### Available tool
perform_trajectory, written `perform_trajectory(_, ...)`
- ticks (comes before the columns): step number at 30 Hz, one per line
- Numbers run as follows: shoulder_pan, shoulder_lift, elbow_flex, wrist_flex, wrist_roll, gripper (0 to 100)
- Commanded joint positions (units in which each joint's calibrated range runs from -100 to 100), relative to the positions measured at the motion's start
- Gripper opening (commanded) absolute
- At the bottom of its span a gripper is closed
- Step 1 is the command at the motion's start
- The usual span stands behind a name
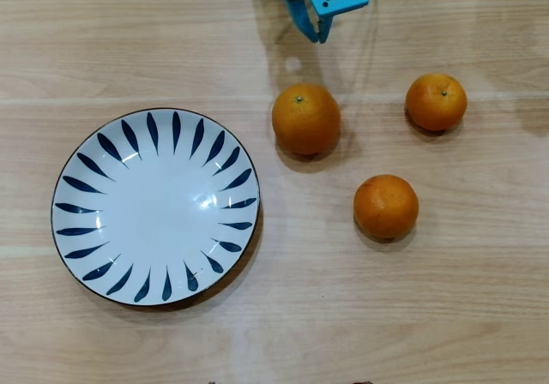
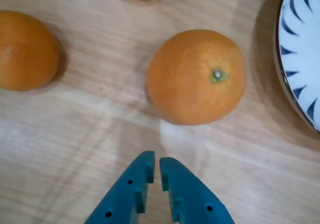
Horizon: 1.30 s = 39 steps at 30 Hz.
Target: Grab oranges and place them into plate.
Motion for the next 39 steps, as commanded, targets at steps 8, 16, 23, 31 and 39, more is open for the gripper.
perform_trajectory(8,-0.35,0.12,-3.40,-0.77,-0.62,14)
perform_trajectory(16,-2.69,0.21,-3.40,-0.85,-0.62,46)
perform_trajectory(23,-4.14,0.29,-3.31,-0.77,-0.62,53)
perform_trajectory(31,-4.06,16.18,-10.64,-9.10,-5.69,53)
perform_trajectory(39,-3.90,35.29,-11.09,-23.11,-9.09,52)
